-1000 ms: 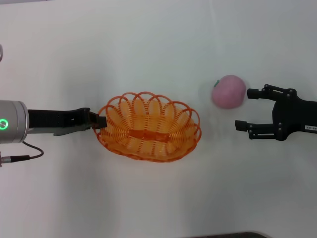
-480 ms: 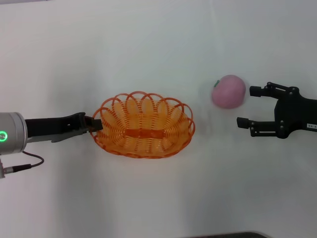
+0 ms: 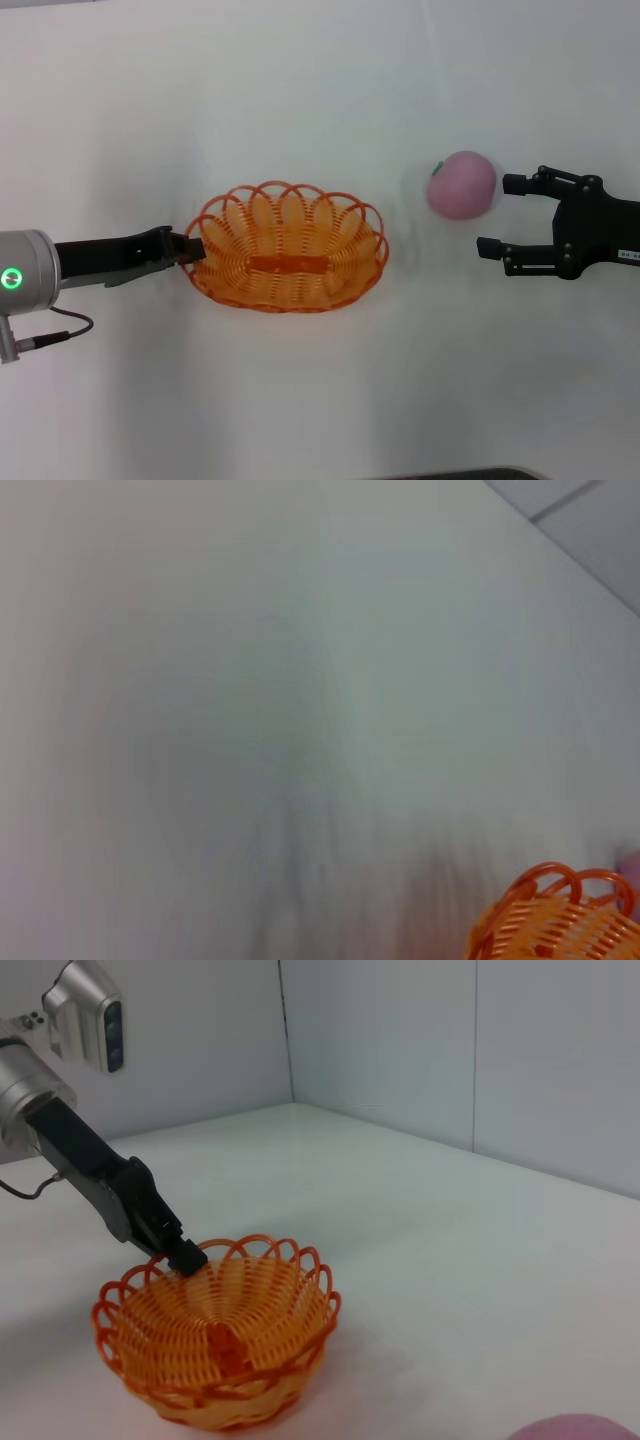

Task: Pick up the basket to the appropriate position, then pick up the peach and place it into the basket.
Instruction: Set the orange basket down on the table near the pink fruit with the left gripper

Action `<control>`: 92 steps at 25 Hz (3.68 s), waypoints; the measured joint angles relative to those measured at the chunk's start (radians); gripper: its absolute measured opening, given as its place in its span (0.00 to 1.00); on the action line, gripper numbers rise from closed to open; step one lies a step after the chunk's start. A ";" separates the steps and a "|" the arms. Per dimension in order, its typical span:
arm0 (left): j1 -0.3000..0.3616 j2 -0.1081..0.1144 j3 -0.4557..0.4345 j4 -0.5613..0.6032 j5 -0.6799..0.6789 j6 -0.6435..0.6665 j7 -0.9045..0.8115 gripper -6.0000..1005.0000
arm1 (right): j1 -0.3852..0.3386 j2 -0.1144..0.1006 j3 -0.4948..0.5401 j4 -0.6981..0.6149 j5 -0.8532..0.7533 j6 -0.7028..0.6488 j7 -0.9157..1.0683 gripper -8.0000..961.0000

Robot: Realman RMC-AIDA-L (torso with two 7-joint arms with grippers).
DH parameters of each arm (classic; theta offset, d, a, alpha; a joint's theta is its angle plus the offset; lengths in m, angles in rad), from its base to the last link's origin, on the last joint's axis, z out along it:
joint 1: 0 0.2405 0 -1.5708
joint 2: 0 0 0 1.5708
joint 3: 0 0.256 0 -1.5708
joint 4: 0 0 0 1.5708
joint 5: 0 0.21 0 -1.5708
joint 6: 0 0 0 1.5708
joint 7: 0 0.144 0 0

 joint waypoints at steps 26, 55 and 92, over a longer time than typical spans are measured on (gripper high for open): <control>0.007 0.000 -0.011 -0.031 -0.043 -0.020 0.001 0.06 | 0.004 0.002 0.000 0.000 0.002 0.005 0.000 0.98; -0.021 0.010 -0.326 -0.210 -0.216 0.216 0.311 0.63 | 0.012 0.004 0.002 0.000 0.001 0.006 -0.002 0.98; 0.005 0.011 -0.601 -0.465 -0.245 0.413 1.758 0.89 | 0.036 0.011 0.102 0.111 0.107 0.094 -0.015 0.98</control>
